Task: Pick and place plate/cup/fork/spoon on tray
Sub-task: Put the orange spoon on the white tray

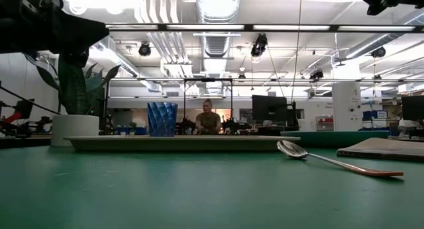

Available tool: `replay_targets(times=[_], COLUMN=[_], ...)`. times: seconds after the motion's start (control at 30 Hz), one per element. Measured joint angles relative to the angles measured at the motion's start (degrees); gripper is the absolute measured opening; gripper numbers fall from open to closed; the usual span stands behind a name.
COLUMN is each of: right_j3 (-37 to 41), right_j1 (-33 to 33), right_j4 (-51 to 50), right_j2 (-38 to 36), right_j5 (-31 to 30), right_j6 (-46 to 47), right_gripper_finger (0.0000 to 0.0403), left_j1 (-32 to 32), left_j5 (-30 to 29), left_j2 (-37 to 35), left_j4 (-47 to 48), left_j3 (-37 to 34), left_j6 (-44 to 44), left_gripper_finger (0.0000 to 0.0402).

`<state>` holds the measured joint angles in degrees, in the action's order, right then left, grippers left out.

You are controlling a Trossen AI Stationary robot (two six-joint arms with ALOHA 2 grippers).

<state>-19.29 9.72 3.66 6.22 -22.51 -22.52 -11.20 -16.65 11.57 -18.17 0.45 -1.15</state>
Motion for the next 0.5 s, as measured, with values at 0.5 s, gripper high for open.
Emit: replay_targets(times=[0.5], right_j3=[0.0], right_j1=[-0.01], right_j4=[-0.26], right_j2=[0.0], right_j5=[0.0], right_j6=[0.0], right_gripper_finger=[0.0043], left_j1=[-0.01], left_j5=[0.0], left_j2=[1.15], left_j4=[-0.42], left_j3=[-0.11], left_j6=[-0.25], left_gripper_finger=[0.0063])
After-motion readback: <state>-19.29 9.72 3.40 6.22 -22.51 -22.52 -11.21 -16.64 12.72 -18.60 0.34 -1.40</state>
